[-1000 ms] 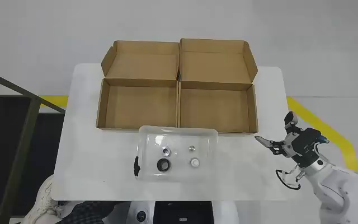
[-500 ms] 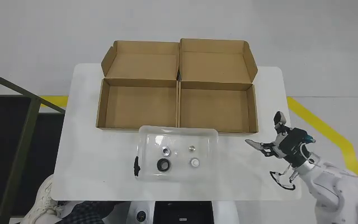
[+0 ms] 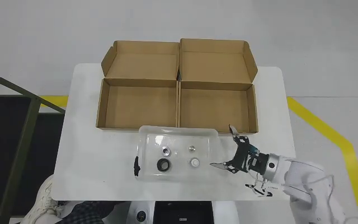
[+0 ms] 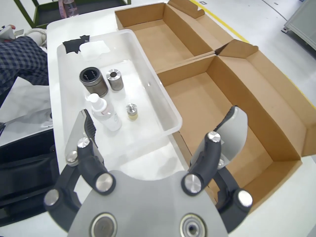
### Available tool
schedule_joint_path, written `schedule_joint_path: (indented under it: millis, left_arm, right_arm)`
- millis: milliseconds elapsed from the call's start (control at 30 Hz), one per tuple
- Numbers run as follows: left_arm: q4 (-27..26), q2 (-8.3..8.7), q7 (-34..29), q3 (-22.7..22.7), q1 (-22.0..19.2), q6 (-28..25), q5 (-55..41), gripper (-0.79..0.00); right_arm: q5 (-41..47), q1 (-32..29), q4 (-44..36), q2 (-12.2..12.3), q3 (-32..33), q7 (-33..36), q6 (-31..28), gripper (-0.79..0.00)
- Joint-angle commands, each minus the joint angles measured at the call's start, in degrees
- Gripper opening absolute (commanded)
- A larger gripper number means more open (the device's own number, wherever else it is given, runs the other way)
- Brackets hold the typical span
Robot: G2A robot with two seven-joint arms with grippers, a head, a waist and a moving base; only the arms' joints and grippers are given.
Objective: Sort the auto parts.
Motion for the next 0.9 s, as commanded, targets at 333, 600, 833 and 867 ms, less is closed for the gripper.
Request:
schedule_joint_path:
  millis: [333, 600, 833, 867]
  left_arm:
    - [0.0, 0.0, 0.0, 0.0, 0.0, 0.0, 0.0, 0.0]
    - [0.0, 0.0, 0.0, 0.0, 0.0, 0.0, 0.0, 0.0]
    - [0.0, 0.0, 0.0, 0.0, 0.0, 0.0, 0.0, 0.0]
    - [0.0, 0.0, 0.0, 0.0, 0.0, 0.0, 0.0, 0.0]
  right_arm:
    - [-2.16, 5.09, 1.18, 0.23, -9.97, 8.44, 1.29, 0.0]
    - [-2.3, 7.42, 2.97, 0.44, -13.72, 12.36, 2.25, 0.0]
    - [-2.31, 8.52, 4.19, 0.7, -15.89, 14.39, 2.85, -0.246]
    - [-2.4, 8.67, 4.33, 0.74, -16.17, 14.69, 2.93, -0.268]
